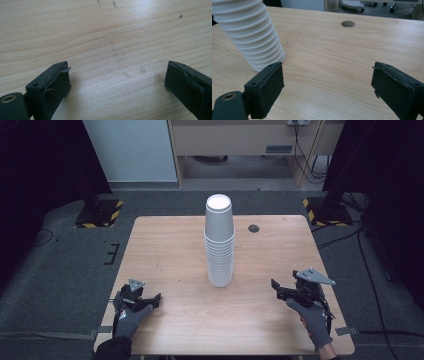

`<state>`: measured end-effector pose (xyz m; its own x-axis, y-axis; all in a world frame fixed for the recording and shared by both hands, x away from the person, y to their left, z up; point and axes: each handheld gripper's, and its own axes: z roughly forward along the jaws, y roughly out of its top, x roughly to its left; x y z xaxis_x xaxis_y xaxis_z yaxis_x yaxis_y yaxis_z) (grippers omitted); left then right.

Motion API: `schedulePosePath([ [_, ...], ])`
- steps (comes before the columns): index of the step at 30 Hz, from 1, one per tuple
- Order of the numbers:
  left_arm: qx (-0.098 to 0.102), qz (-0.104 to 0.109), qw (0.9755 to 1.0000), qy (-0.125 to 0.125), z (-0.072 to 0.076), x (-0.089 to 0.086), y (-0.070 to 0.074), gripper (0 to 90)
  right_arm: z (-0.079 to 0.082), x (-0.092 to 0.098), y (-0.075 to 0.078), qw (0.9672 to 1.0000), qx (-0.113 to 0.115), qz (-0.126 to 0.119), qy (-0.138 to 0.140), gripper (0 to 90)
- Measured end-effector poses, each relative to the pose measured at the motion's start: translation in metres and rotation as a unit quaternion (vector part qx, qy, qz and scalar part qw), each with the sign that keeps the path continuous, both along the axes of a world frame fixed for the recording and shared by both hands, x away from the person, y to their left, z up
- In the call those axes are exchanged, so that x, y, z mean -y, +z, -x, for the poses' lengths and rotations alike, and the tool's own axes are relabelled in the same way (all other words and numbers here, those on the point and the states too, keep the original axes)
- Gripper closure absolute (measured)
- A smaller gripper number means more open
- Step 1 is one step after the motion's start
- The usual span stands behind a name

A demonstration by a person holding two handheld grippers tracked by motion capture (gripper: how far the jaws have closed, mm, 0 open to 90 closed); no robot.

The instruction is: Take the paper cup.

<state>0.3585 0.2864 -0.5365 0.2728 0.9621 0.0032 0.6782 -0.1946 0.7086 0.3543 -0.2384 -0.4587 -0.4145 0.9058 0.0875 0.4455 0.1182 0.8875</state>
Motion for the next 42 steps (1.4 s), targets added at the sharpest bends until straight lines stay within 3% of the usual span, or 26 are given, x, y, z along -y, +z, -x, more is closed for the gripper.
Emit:
schedulePosePath([
  [20, -0.001, 0.000, 1.0000, -0.002, 0.000, 0.000, 0.000, 4.2, 0.000, -0.020, 0.042, 0.9988, 0.039, -0.023, 0.020, 10.8],
  [28, -0.001, 0.000, 1.0000, -0.002, 0.000, 0.000, 0.000, 4.1, -0.001, -0.029, 0.066, 0.9965, 0.066, -0.042, 0.029, 10.9],
  [42, -0.001, 0.000, 1.0000, -0.002, 0.000, 0.000, 0.000, 4.1, -0.004, -0.049, 0.096, 0.9923, 0.095, -0.061, 0.051, 11.0],
])
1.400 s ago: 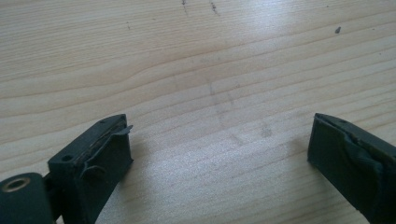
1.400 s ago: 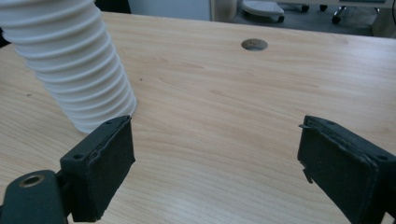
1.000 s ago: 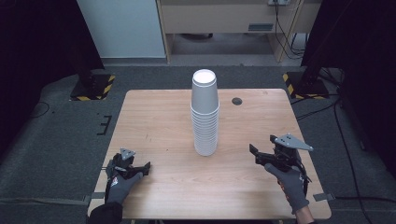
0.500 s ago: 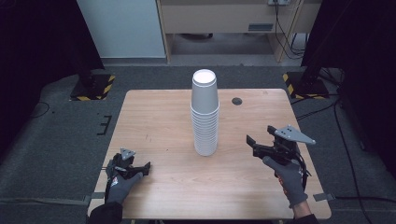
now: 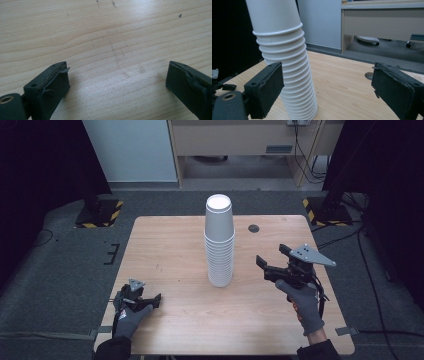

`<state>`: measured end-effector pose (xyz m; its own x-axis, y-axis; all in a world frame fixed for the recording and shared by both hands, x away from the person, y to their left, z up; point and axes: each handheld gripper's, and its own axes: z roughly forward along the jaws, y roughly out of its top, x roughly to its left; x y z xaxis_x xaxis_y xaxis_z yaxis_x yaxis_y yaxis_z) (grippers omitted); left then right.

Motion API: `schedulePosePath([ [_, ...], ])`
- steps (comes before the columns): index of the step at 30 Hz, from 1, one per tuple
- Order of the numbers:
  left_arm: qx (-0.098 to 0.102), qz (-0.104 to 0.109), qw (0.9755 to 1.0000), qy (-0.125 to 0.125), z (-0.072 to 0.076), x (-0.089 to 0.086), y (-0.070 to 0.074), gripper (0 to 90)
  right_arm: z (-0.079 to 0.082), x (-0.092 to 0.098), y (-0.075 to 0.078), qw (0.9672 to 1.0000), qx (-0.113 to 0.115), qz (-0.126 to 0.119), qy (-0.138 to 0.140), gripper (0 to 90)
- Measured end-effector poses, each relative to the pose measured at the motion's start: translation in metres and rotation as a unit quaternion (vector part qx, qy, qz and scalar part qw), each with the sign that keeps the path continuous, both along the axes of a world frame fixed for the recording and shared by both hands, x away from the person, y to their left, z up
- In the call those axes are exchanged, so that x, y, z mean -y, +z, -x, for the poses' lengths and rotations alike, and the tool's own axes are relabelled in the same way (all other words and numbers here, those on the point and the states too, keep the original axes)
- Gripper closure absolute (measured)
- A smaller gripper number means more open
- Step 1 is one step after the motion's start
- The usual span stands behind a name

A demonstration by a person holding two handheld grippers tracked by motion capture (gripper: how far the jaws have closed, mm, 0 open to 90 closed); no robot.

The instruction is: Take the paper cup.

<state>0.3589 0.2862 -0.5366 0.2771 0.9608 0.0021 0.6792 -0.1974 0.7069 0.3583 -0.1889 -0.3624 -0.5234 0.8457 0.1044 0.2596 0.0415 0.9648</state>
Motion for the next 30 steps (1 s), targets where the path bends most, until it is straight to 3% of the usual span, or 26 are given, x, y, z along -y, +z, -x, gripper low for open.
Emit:
schedulePosePath([
  [30, 0.000, 0.000, 1.0000, -0.001, 0.000, 0.000, 0.000, 4.0, -0.027, -0.039, 0.048, 0.9991, 0.030, -0.020, 0.022, 10.9],
])
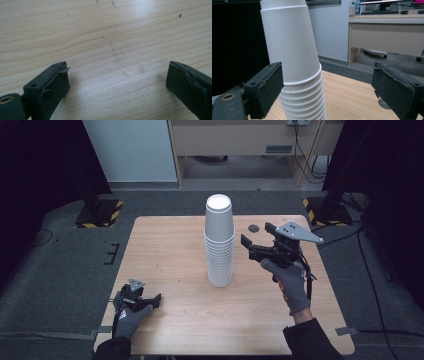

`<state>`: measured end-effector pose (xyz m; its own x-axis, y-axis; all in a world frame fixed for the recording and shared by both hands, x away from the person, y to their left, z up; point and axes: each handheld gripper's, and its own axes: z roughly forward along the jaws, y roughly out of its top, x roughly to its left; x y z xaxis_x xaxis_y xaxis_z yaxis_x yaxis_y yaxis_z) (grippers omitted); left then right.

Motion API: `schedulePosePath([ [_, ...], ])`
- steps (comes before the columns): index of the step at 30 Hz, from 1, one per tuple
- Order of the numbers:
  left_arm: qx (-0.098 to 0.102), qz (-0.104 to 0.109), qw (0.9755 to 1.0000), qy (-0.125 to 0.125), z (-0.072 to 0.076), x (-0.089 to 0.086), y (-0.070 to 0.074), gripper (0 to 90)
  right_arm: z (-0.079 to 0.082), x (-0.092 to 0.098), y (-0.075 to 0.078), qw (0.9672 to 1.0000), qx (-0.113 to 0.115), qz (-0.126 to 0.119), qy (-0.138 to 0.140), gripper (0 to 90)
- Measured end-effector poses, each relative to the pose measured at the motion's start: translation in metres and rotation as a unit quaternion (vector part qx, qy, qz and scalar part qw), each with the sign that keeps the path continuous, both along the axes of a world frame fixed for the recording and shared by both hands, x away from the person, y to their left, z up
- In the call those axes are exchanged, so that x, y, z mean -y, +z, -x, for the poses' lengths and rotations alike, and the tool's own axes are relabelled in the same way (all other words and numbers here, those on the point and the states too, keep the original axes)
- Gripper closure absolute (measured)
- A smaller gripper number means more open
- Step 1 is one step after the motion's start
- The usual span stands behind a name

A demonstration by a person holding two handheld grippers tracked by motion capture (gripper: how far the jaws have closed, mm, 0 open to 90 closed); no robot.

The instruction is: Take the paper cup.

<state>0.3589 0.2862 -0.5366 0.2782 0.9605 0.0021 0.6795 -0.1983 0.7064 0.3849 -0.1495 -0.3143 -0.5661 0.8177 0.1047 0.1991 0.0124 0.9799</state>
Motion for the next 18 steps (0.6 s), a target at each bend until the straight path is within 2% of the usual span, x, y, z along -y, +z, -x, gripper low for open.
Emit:
schedulePosePath([
  [7, 0.000, 0.000, 1.0000, 0.000, 0.000, 0.000, 0.000, 3.9, -0.006, -0.012, 0.006, 0.9999, 0.003, -0.008, 0.007, 10.9],
  [18, 0.000, 0.000, 1.0000, 0.000, 0.000, 0.000, 0.000, 3.9, -0.015, -0.040, 0.014, 0.9996, 0.009, -0.004, 0.025, 10.9],
])
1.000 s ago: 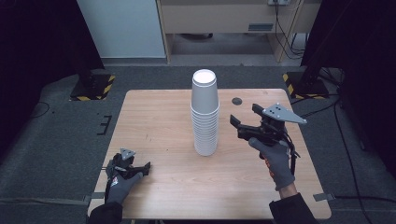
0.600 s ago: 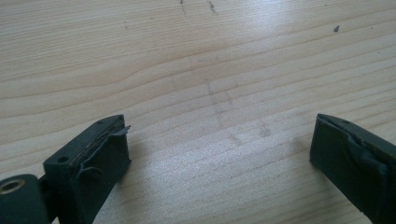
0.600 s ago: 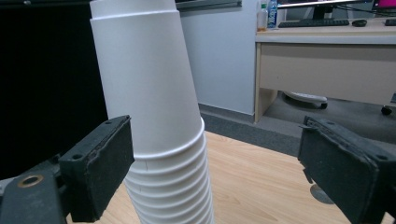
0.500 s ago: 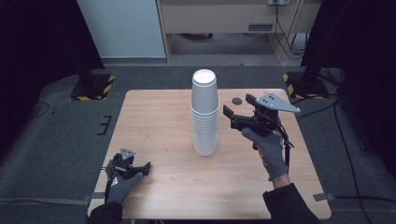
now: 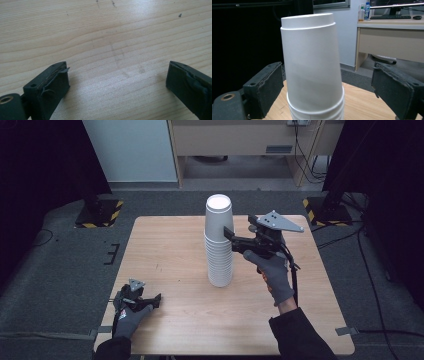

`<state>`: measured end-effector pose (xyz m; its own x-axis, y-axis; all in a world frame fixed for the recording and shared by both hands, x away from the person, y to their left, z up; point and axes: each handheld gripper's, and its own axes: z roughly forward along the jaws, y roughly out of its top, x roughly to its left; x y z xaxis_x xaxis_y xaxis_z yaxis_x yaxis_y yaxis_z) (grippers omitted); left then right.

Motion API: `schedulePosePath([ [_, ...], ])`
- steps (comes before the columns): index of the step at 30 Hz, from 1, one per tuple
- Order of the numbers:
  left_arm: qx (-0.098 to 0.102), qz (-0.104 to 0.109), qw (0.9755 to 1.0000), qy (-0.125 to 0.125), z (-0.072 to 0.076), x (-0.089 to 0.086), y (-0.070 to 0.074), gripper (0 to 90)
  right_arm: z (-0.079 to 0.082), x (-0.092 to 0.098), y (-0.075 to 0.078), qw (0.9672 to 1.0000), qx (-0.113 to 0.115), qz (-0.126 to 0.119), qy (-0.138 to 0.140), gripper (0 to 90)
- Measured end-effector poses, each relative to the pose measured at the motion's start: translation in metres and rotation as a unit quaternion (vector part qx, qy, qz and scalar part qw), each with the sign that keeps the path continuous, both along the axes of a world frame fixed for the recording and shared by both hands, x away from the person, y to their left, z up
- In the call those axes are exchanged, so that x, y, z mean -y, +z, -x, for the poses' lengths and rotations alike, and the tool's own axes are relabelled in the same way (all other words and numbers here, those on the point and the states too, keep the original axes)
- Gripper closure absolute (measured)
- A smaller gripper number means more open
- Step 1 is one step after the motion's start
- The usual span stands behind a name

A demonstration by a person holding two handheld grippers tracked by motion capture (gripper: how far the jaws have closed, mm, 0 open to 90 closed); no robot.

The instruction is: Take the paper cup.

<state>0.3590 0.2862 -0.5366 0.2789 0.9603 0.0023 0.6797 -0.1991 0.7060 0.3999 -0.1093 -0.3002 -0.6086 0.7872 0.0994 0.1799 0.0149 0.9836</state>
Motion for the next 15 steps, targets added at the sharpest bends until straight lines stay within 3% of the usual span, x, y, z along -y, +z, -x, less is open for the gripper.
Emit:
schedulePosePath([
  [10, 0.000, 0.000, 1.0000, 0.000, 0.000, 0.000, 0.000, 3.8, -0.013, -0.018, -0.001, 0.9999, -0.005, 0.009, 0.004, 10.6],
  [15, 0.000, 0.000, 1.0000, 0.000, 0.000, 0.000, 0.000, 3.8, -0.019, -0.024, -0.004, 0.9999, -0.009, 0.001, 0.008, 10.5],
])
